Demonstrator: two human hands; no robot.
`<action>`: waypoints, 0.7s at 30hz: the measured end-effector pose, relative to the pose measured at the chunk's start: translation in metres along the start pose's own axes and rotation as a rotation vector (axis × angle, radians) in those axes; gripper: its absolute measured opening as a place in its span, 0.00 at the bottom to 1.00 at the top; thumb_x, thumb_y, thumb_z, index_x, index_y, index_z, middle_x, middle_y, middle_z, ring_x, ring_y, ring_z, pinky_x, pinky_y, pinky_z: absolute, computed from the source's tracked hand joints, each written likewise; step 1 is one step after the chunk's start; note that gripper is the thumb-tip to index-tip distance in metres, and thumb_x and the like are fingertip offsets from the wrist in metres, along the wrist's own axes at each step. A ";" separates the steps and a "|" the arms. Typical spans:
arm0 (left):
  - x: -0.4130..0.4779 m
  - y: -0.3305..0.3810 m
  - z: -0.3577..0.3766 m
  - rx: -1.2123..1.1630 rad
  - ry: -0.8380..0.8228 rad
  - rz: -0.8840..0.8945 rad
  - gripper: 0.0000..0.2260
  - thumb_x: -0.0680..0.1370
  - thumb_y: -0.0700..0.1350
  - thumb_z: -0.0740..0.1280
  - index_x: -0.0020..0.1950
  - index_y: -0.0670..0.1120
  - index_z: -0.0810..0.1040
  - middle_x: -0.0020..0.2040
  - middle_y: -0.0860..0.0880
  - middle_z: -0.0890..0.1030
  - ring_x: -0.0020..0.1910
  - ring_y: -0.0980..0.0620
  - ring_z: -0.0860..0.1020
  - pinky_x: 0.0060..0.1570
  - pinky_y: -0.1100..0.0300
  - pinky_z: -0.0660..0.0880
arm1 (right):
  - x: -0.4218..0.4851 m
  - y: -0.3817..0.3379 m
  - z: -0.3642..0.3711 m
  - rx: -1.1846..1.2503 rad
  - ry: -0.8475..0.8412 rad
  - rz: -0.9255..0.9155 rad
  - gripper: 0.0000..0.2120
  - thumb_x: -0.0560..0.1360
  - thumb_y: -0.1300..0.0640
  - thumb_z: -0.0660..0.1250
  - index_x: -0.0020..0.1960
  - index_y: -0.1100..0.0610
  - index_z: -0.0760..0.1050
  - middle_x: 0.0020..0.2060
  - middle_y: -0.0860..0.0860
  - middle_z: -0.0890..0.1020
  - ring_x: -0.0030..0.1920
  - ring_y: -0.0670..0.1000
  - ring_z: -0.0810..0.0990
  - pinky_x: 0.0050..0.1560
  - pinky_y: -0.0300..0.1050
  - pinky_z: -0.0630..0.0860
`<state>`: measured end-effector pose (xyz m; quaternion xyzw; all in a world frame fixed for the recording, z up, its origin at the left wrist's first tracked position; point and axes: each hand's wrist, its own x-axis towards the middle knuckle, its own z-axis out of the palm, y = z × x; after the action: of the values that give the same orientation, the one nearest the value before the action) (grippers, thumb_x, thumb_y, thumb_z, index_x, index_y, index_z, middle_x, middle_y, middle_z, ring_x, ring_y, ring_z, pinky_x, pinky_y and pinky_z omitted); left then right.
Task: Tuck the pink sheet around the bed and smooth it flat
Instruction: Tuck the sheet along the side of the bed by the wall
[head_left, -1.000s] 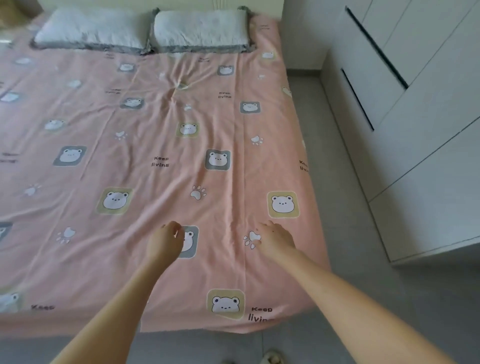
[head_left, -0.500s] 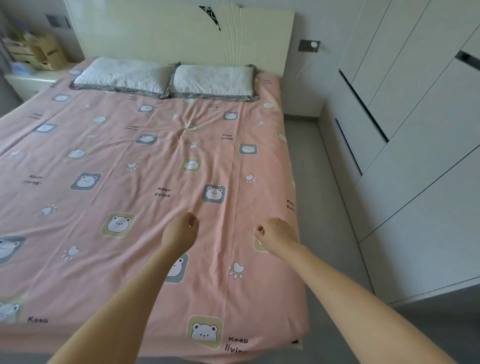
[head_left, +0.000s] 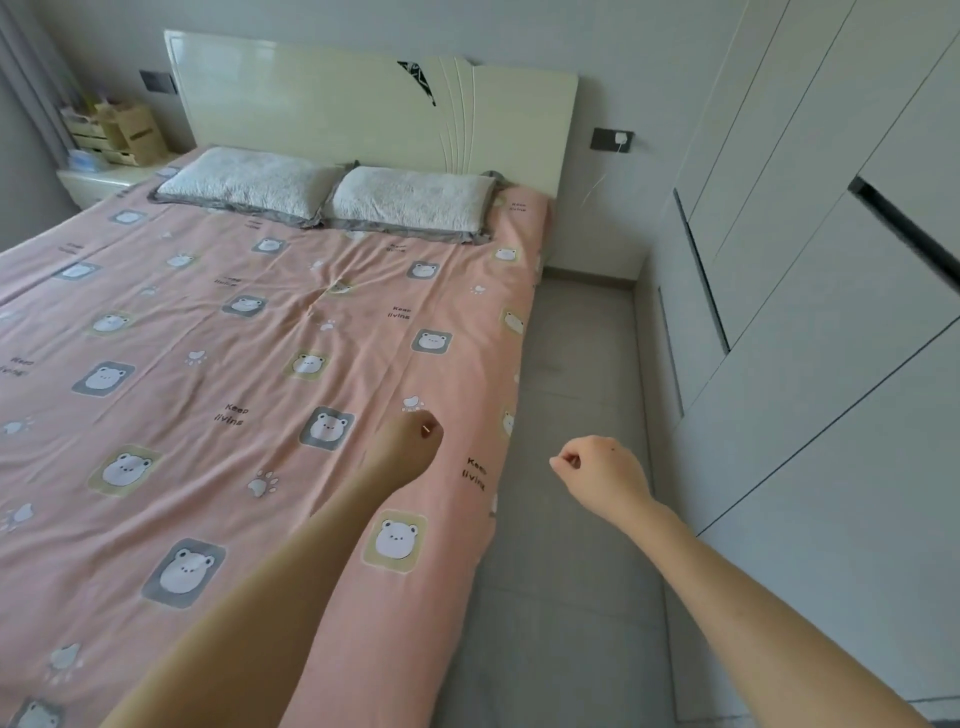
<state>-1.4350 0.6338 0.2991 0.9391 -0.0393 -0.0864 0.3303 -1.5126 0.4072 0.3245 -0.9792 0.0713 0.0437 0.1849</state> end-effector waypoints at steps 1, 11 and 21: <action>0.009 0.014 0.004 0.006 -0.009 0.006 0.10 0.76 0.44 0.60 0.43 0.43 0.78 0.42 0.45 0.82 0.39 0.47 0.77 0.36 0.60 0.69 | 0.010 0.016 -0.010 0.008 0.013 0.010 0.16 0.78 0.52 0.61 0.43 0.63 0.78 0.39 0.57 0.82 0.42 0.57 0.80 0.35 0.44 0.69; 0.190 0.121 0.045 0.021 0.047 0.031 0.12 0.77 0.44 0.59 0.41 0.39 0.77 0.45 0.39 0.82 0.40 0.44 0.76 0.40 0.54 0.73 | 0.181 0.117 -0.075 0.110 0.027 0.069 0.19 0.78 0.53 0.60 0.34 0.65 0.73 0.38 0.61 0.83 0.40 0.60 0.81 0.35 0.44 0.70; 0.474 0.232 0.051 0.063 0.056 0.099 0.11 0.75 0.45 0.61 0.38 0.39 0.76 0.34 0.44 0.76 0.34 0.47 0.71 0.34 0.58 0.65 | 0.450 0.177 -0.145 0.262 0.069 0.128 0.17 0.78 0.53 0.60 0.33 0.59 0.70 0.38 0.64 0.83 0.32 0.55 0.75 0.42 0.50 0.78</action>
<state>-0.9834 0.3599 0.3413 0.9479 -0.0792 -0.0424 0.3055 -1.0884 0.1350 0.3452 -0.9411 0.1449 0.0119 0.3052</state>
